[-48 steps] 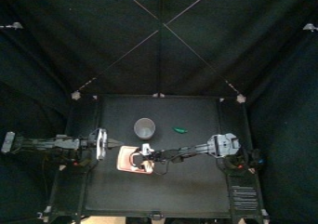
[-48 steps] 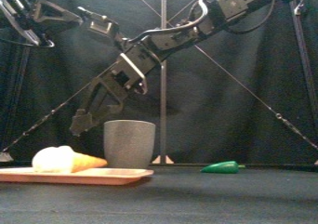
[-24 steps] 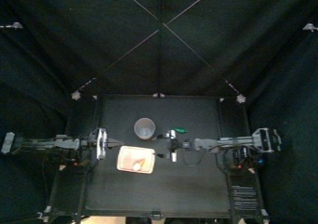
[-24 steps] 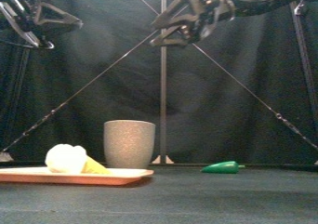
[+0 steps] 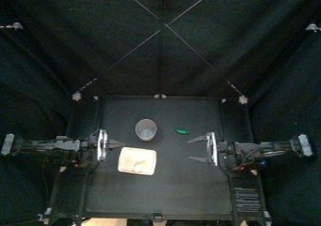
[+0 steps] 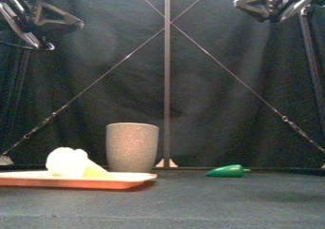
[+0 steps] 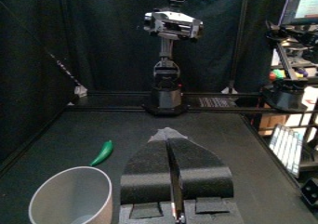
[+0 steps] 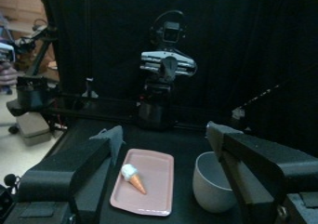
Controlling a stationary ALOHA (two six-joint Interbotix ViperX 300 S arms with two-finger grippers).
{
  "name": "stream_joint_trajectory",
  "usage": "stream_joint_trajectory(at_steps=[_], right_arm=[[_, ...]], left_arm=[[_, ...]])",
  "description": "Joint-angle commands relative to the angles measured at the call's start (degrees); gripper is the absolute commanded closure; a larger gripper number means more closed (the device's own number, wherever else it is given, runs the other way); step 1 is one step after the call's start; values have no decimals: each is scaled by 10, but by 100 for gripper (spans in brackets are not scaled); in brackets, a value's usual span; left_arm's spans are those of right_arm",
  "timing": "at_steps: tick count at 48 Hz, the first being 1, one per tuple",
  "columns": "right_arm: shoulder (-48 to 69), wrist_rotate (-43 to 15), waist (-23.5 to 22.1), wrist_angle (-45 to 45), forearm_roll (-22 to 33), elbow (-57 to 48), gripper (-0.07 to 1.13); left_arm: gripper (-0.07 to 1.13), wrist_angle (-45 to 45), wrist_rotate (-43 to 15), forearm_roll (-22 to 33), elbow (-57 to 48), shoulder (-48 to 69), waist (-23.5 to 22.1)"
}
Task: Pick the ice cream then place it on the pink plate
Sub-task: Drop ice cream on the pink plate and return to neutral
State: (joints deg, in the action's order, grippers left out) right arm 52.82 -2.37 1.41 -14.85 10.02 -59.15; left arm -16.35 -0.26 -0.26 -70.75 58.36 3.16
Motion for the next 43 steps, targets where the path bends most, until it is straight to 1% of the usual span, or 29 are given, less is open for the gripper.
stream_joint_trajectory(at_steps=[1, 13, 43], right_arm=[[43, -2, 2, -4, -7, -20, 1], [62, -1, -5, 10, -41, -47, 1], [65, 0, -34, 24, -40, -51, 1]], left_arm=[[108, -3, -1, -2, 8, -2, 1], [108, -3, -1, -1, 8, -1, 2], [108, -4, 0, -1, 9, 1, 2]])
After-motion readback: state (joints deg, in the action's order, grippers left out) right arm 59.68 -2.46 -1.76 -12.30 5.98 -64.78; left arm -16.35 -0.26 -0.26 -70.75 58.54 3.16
